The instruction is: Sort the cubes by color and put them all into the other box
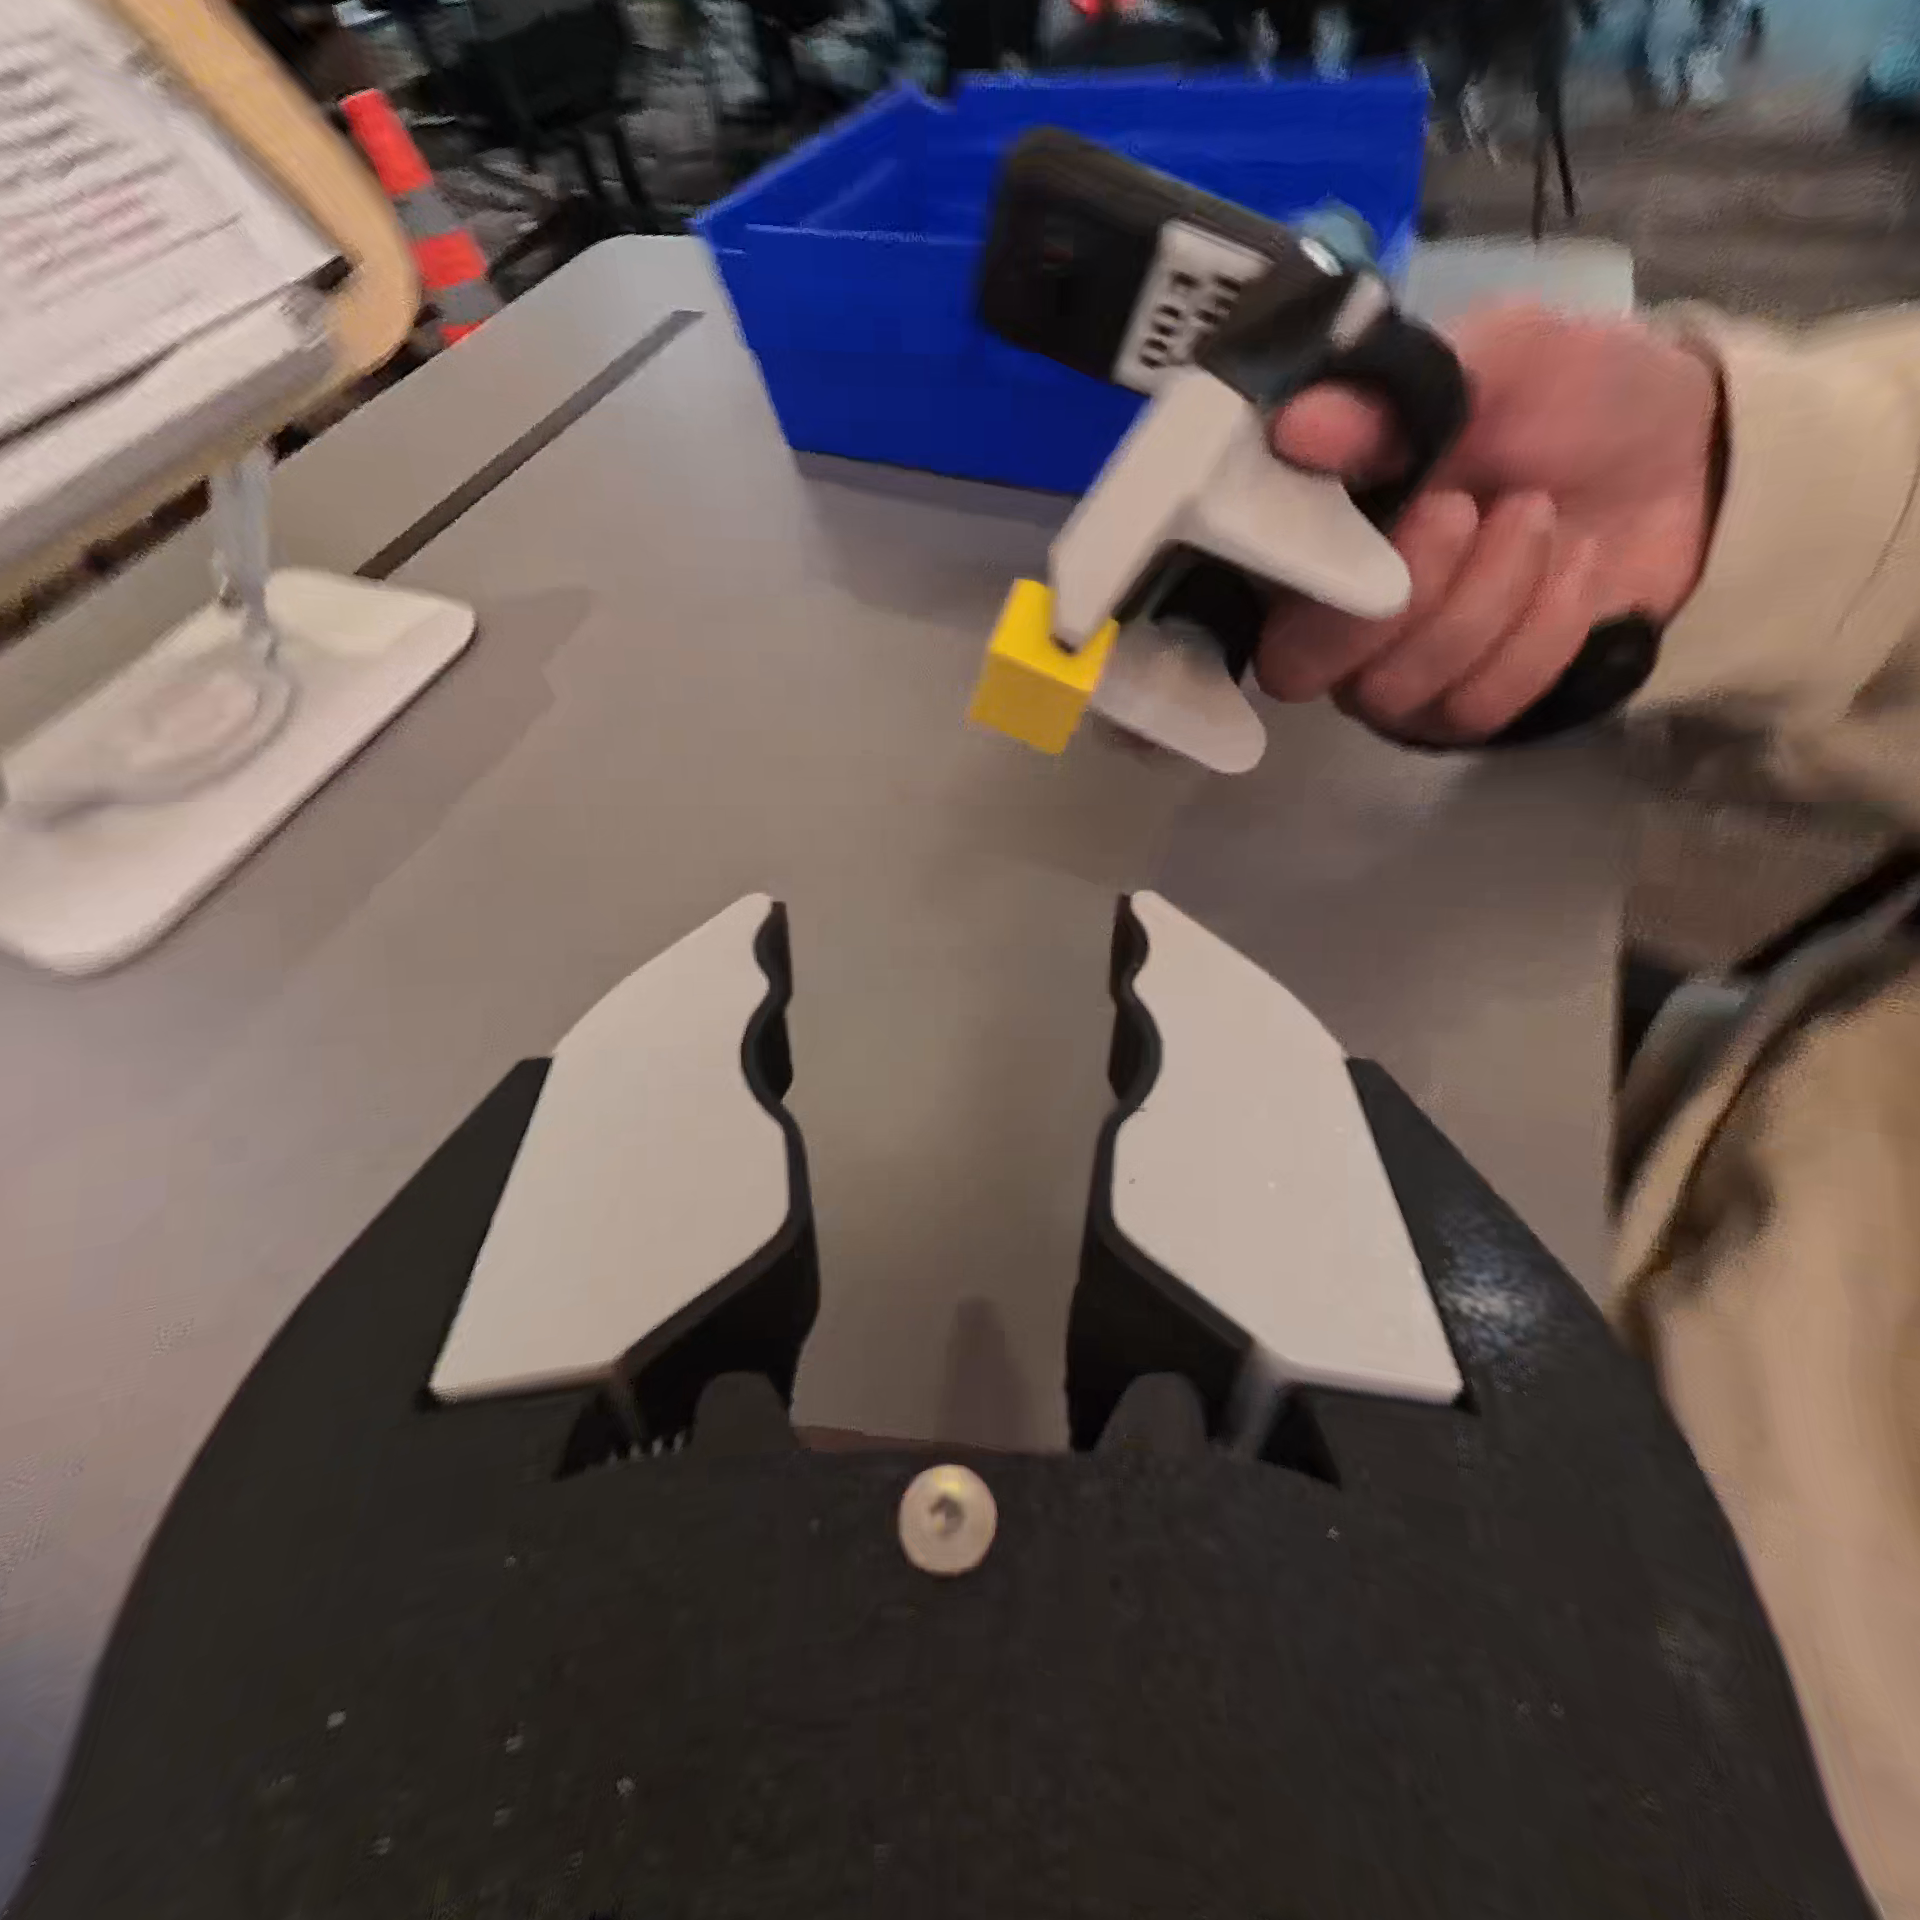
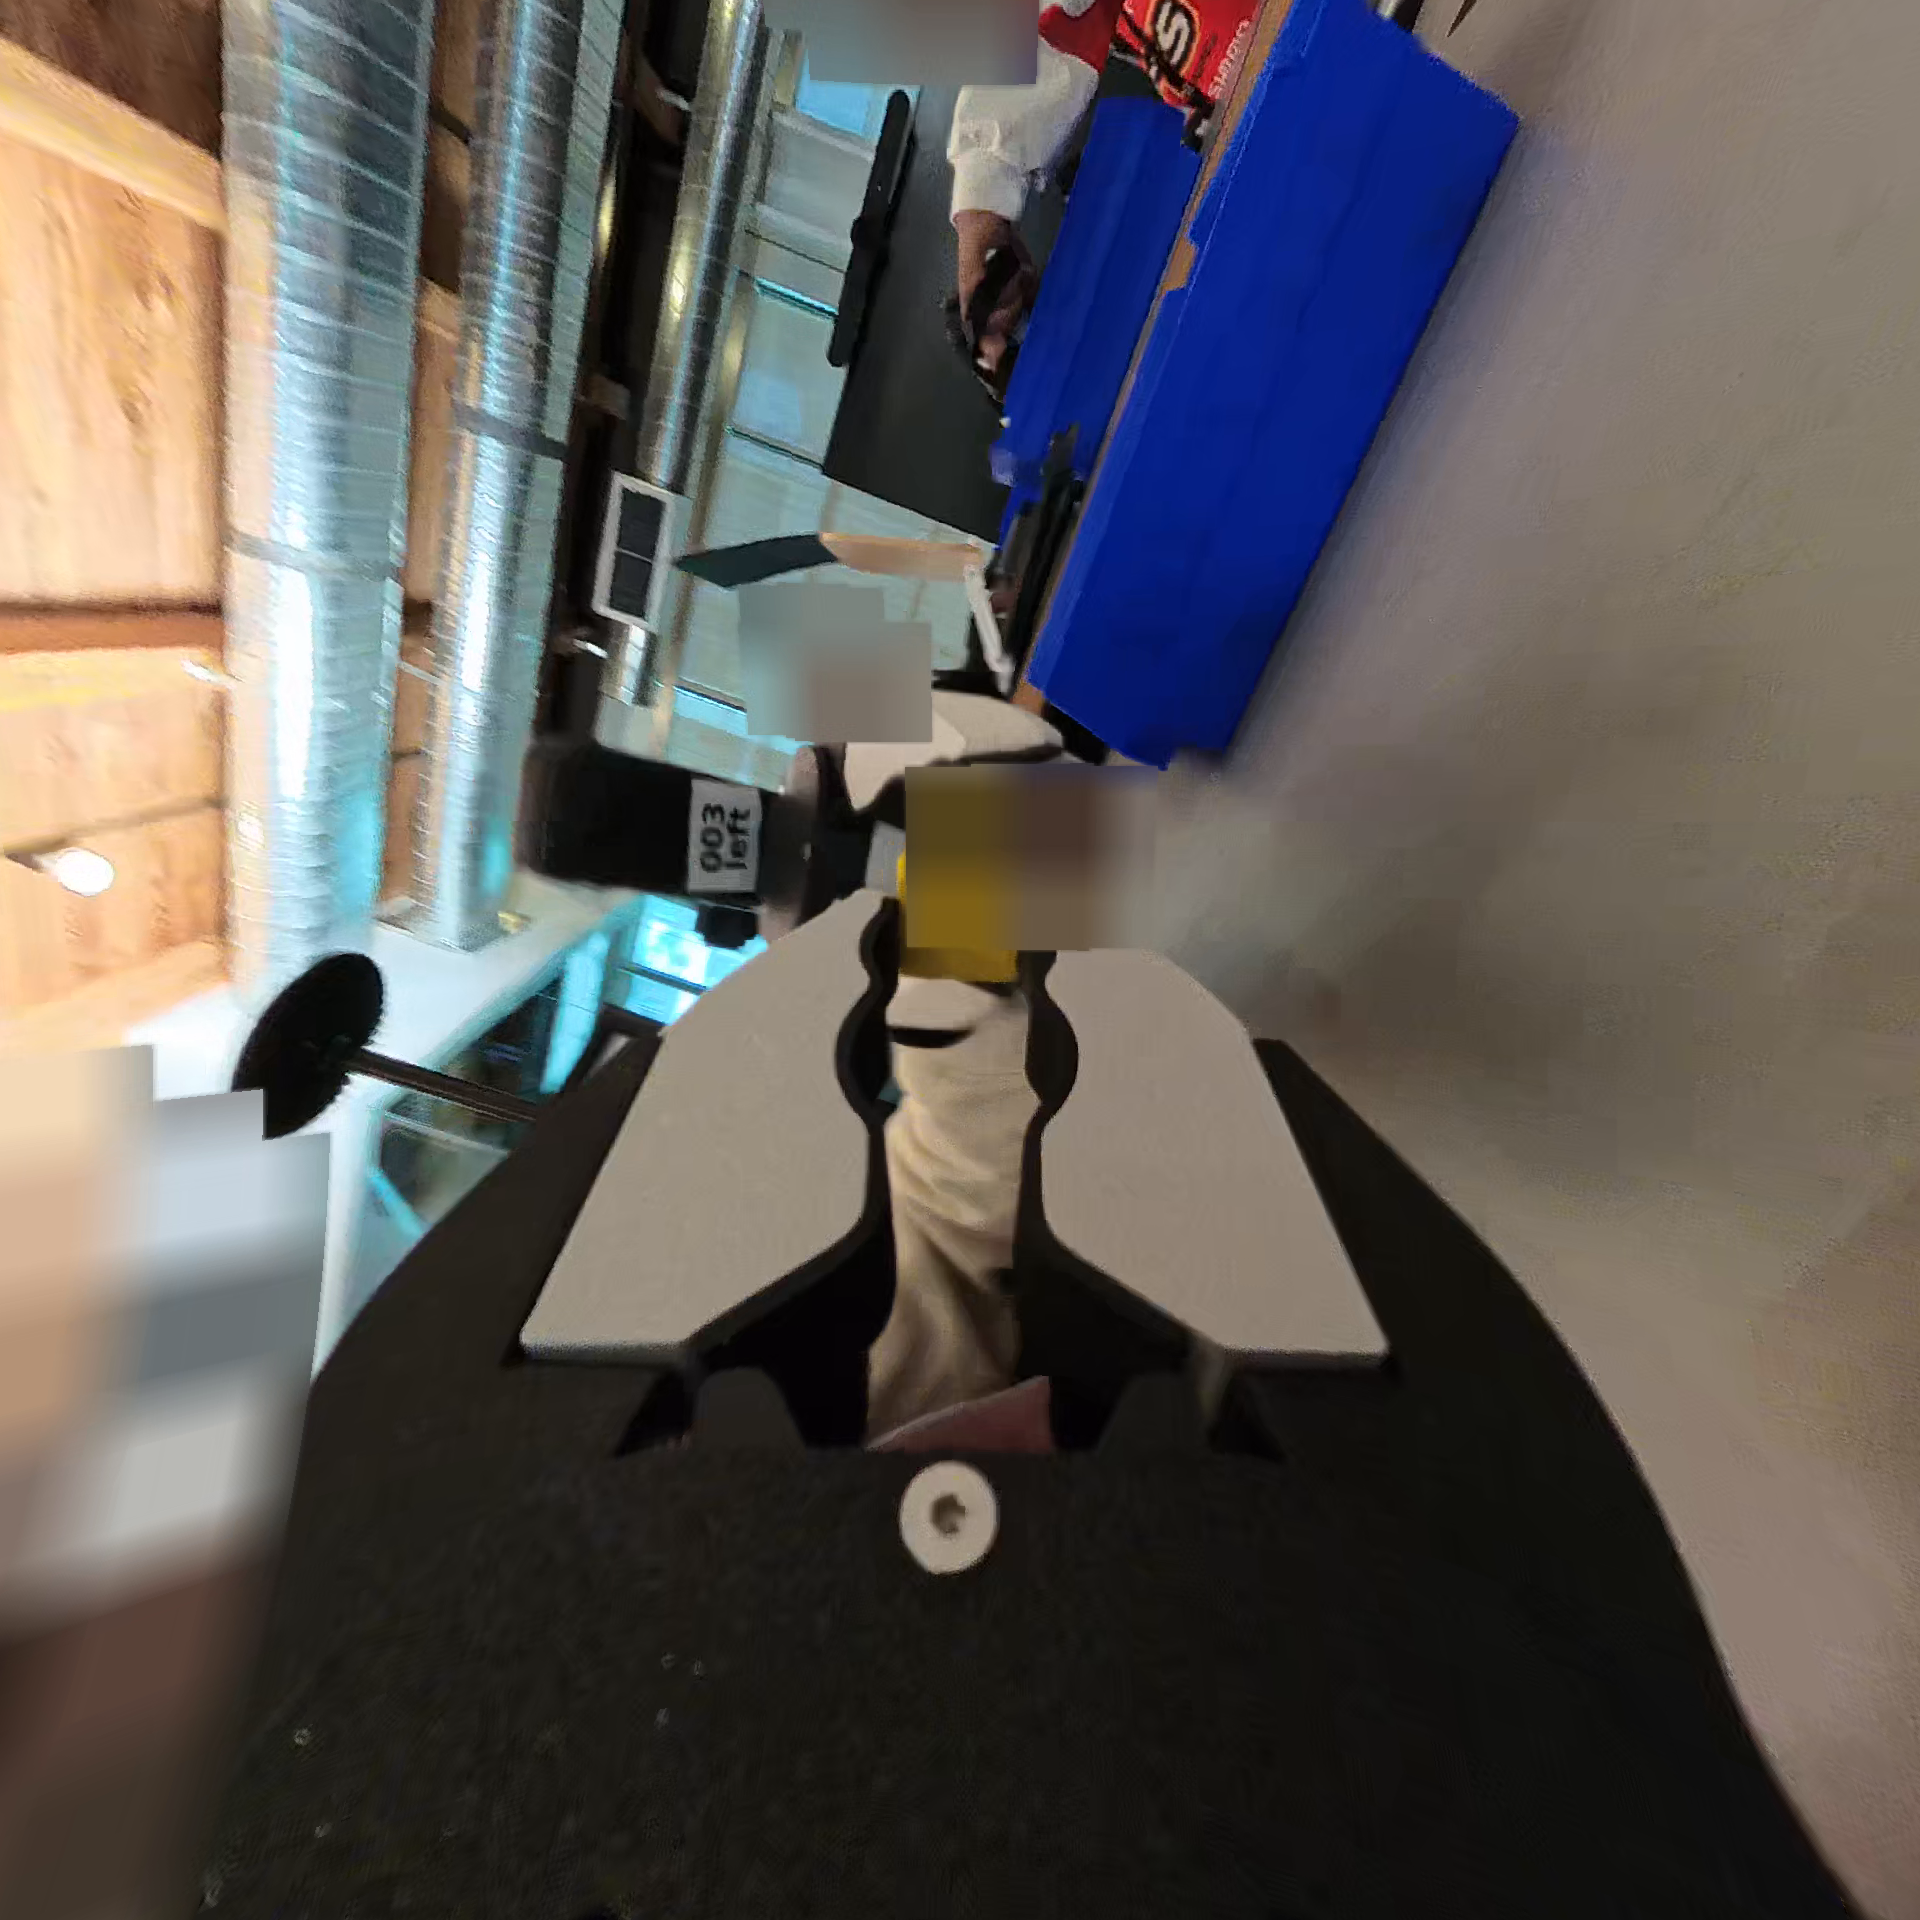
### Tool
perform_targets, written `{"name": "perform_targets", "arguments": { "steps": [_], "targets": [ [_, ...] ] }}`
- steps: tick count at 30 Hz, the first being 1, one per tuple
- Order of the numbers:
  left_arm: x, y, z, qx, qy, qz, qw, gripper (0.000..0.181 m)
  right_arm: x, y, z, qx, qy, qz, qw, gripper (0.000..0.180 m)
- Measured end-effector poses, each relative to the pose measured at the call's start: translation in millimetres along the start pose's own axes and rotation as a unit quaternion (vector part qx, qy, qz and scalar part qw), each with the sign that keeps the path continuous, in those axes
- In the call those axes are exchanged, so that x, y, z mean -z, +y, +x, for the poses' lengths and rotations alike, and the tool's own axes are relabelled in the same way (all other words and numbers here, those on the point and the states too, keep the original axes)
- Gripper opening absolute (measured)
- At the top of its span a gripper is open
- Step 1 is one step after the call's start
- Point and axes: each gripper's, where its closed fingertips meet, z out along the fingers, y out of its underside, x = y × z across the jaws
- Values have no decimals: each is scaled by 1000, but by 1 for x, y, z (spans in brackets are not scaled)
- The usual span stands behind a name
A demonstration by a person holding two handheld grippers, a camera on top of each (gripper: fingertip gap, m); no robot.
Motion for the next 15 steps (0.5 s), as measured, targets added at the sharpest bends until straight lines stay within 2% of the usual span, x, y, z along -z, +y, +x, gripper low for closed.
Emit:
{"name": "perform_targets", "arguments": {
  "steps": [1,3,5,7,11,13,15],
  "targets": [
    [8,2,-1,61,-23,19,998,62,6,3,2,36,23,-6,999,22],
    [25,19,-12,194,-102,45,975,60,22,4,17,129,111,-7,985,22],
    [40,39,-12,271,-146,55,950,59,42,-1,36,224,219,-6,950,22],
    [49,55,-8,285,-171,49,942,59,55,-7,42,281,279,-9,918,22],
    [56,70,-3,281,-177,33,943,57,73,-26,14,371,327,-4,869,22],
    [58,69,0,286,-168,38,942,57,106,-55,-11,421,389,26,819,22],
    [57,67,5,287,-158,37,944,57,163,-98,-37,441,459,90,766,22]
  ]
}}
